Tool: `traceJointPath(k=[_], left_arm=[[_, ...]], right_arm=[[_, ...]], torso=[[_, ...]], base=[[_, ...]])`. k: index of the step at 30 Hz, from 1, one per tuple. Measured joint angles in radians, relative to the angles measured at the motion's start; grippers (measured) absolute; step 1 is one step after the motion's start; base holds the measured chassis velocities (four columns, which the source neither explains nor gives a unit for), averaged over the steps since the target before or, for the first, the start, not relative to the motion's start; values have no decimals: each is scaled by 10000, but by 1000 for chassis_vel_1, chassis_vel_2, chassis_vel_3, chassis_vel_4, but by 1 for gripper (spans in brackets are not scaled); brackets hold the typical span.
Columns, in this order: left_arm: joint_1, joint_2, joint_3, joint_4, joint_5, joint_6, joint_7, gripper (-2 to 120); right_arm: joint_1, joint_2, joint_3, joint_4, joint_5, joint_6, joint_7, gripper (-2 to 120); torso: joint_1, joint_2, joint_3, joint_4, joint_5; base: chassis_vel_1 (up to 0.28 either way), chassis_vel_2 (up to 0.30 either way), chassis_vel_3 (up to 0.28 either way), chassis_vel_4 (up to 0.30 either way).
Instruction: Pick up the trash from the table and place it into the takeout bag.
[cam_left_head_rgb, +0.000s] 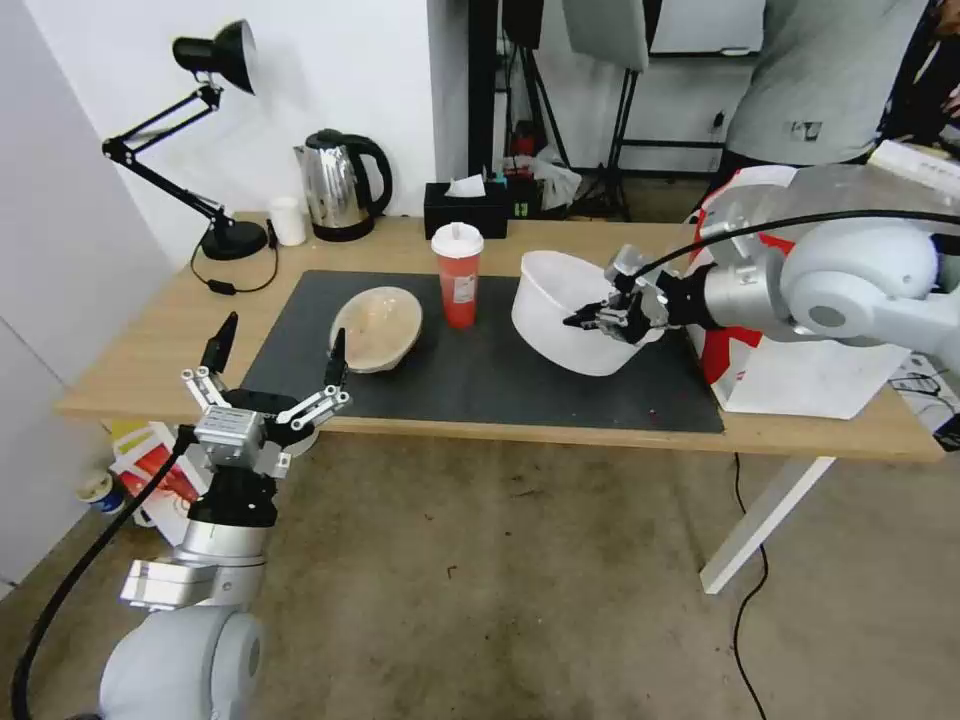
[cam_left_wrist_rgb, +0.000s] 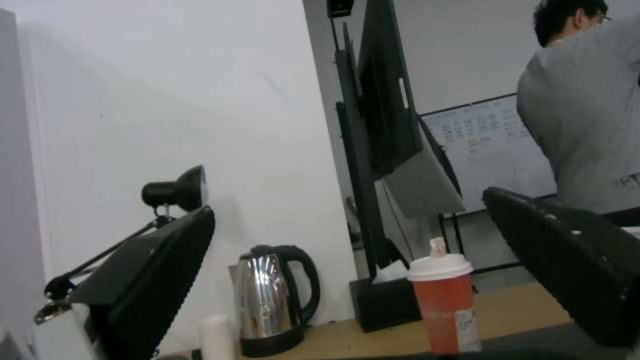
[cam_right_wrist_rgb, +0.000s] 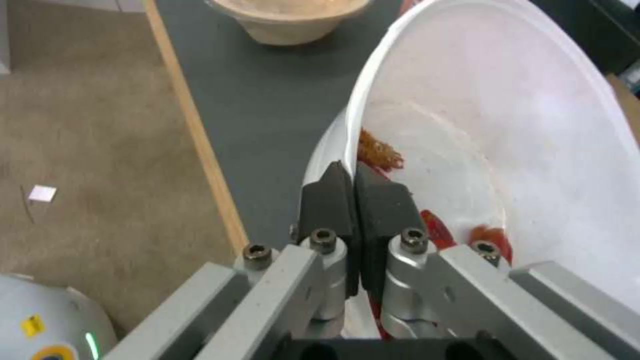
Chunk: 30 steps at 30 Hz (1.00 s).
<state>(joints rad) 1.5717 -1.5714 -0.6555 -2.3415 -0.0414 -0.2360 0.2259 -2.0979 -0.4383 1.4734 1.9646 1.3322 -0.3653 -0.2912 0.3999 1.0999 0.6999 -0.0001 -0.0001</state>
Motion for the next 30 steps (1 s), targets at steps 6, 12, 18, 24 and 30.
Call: traceJointPath(k=[6,12,18,24,30], left_arm=[[-74,-8,41,49,20,-23,11,100],[-89,0,45,100,20,-37,14,100],[-109,24,69,246,-17,-202,17,100],[-141,78,69,310,-27,-242,23,100],[-166,94,33,418,-28,-312,37,100]], right_arm=[[758,-5,-404,260,-20,30,-97,0],[992,-37,-453,339,20,32,-109,0],[1818,-36,-728,655,381,49,-24,0],[2363,65,-846,852,621,55,44,0],[2514,43,-837,823,649,55,2,0]], torso=[[0,0,0,0,2],[0,0,0,1,-1],[0,0,0,1,0],[0,2,0,1,0],[0,2,1,1,0]], base=[[0,0,0,0],[0,0,0,0],[0,0,0,0],[0,0,0,0],[0,0,0,0]])
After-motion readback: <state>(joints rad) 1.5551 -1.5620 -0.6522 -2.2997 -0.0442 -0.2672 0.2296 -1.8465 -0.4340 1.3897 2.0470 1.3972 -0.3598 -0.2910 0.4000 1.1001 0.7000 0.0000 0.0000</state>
